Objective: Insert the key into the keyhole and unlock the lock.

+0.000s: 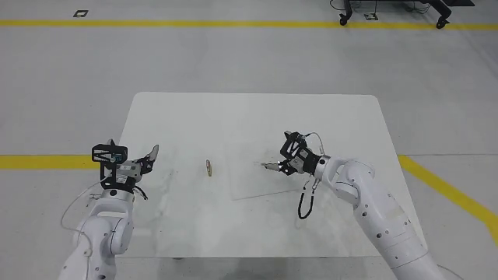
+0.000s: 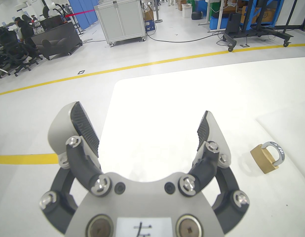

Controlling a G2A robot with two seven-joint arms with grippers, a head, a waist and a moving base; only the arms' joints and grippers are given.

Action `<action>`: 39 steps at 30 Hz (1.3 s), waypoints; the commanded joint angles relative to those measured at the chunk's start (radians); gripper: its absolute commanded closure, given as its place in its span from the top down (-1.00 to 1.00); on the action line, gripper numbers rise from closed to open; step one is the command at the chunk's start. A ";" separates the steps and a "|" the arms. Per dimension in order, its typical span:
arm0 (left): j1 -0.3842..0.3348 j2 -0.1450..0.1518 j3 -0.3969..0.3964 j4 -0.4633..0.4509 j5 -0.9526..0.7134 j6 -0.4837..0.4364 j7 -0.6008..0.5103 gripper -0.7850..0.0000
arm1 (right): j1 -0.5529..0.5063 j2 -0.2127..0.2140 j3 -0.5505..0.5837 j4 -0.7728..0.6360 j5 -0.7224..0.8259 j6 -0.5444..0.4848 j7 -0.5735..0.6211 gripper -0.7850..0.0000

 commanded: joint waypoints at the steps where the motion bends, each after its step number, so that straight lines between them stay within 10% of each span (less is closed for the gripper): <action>1: 0.000 0.000 0.000 0.000 0.000 0.000 0.000 1.00 | 0.012 0.001 -0.010 0.013 -0.014 -0.052 -0.006 1.00; 5: 0.000 0.000 0.000 0.000 0.000 0.000 0.000 1.00 | 0.042 -0.001 -0.043 0.041 -0.054 -0.068 0.000 1.00; 7: 0.000 0.000 0.000 0.000 0.000 0.000 0.000 1.00 | 0.061 -0.003 -0.070 0.048 -0.101 -0.071 0.010 0.29; 11: 0.000 0.000 0.000 0.000 0.000 0.000 0.000 1.00 | 0.099 -0.007 -0.114 0.095 -0.143 -0.105 -0.019 -0.18; 25: 0.000 0.000 0.000 0.000 0.000 0.000 0.000 1.00 | 0.221 -0.030 -0.208 0.235 -0.122 -0.157 0.041 -0.45; 29: 0.000 0.000 0.000 0.000 0.000 0.000 0.000 1.00 | 0.233 -0.034 -0.225 0.233 -0.122 -0.152 0.060 -1.00; 39: 0.000 0.000 0.000 0.000 0.000 0.000 0.000 1.00 | 0.199 -0.020 -0.201 0.150 -0.147 -0.121 0.039 -1.00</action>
